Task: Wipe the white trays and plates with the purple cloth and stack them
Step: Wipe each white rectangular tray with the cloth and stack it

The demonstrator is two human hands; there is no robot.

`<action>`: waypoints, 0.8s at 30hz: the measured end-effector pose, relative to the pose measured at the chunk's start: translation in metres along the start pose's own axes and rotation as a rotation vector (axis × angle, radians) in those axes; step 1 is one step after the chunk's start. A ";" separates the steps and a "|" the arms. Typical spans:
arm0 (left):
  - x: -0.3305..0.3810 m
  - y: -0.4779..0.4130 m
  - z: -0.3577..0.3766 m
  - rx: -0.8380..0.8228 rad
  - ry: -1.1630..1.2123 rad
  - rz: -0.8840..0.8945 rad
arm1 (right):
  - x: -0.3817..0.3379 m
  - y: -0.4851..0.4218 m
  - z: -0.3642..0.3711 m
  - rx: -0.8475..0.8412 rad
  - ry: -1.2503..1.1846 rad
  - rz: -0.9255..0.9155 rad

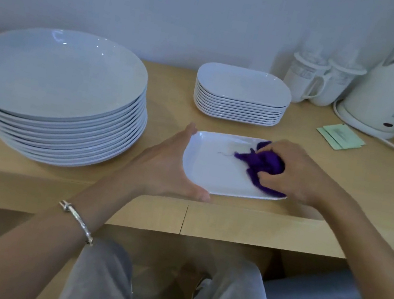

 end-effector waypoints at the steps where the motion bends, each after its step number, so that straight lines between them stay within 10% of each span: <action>1: 0.002 0.002 -0.001 0.011 0.013 0.005 | 0.003 -0.010 0.001 0.075 0.072 0.033; 5: 0.004 0.000 0.000 0.031 0.031 0.019 | -0.032 -0.037 0.039 0.267 0.070 0.149; 11: -0.008 -0.001 0.005 0.027 0.000 -0.046 | -0.086 -0.013 0.067 0.012 -0.224 -0.239; 16: 0.000 -0.002 0.002 0.058 0.005 0.030 | -0.033 0.014 0.017 -0.168 -0.202 -0.067; 24: 0.006 0.000 0.000 0.051 0.064 0.080 | -0.031 -0.041 0.039 0.321 0.041 0.205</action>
Point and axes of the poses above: each hand's wrist, its own y-axis away from the middle knuckle, its own z-axis out of the palm, x = y × z, the point moved 5 cm from there along -y, towards the middle knuckle, and after that the axes turned 7 degrees about -y, right-handed, at the moved point
